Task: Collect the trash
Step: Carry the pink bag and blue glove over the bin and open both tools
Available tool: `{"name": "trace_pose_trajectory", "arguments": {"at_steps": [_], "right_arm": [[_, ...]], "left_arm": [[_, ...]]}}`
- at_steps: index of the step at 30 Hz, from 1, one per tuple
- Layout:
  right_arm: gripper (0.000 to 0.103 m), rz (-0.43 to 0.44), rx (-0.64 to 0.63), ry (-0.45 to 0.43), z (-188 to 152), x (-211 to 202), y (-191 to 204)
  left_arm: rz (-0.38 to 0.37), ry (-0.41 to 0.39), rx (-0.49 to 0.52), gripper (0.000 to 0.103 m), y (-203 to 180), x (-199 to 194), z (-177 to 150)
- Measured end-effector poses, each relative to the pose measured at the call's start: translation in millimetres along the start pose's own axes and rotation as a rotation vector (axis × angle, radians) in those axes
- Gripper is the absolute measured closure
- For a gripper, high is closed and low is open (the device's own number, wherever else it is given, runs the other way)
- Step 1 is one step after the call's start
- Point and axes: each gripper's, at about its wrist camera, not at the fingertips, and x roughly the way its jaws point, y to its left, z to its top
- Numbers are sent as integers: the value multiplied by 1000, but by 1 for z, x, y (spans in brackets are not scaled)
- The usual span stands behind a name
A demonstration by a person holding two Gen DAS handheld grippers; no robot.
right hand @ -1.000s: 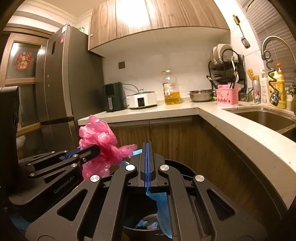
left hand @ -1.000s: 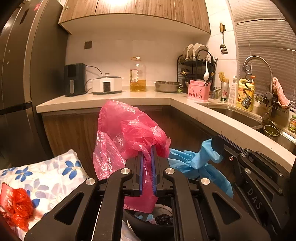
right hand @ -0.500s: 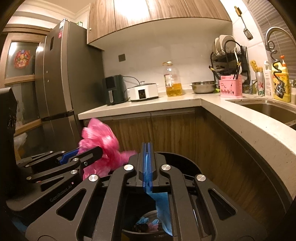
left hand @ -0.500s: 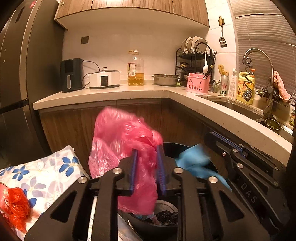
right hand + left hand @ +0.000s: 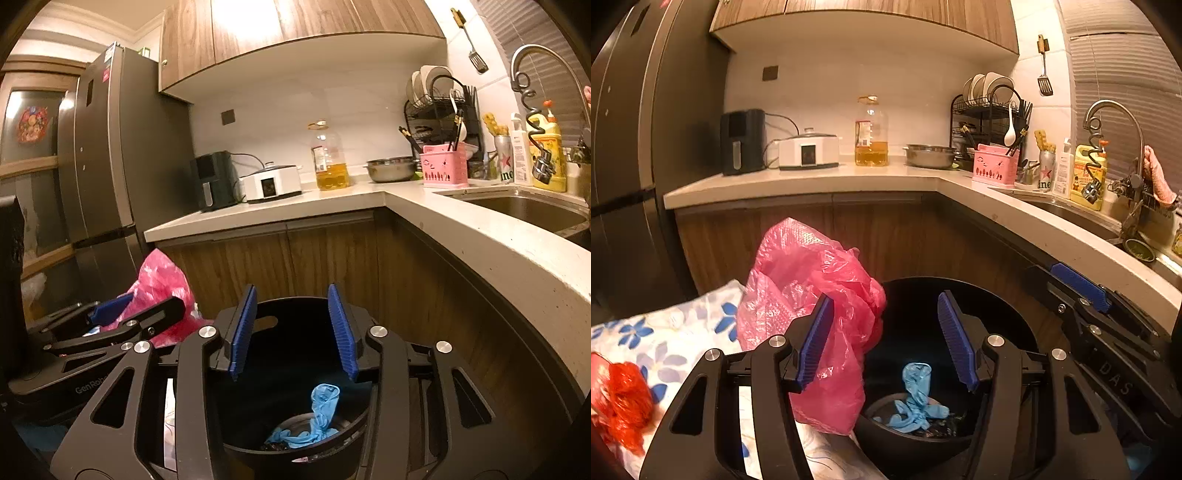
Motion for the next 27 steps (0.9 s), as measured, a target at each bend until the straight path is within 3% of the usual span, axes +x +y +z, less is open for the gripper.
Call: {"name": "trace_pose_trajectory", "arguments": {"at_steps": [10,12,18,22,27], "right_arm": [[62,-26,16,-9,-2,-5,-7],[62,-33,18,-10,-2,-5,-10],[62,-45,28,-6,-4,-6,-14],[62,-45,24,-10,-4,-8,-14],[62,-43,23,-16,-4,-11,-11]], "left_arm": [[-110,25,-8,45,-4,9,-6],[-131,33,-5,36,-5,11,-8],[-193,111,-31,22,-1,21,-21],[-168,132,19,20,-4,20,-31],[-150,96,-18,14,8,0,-34]]}}
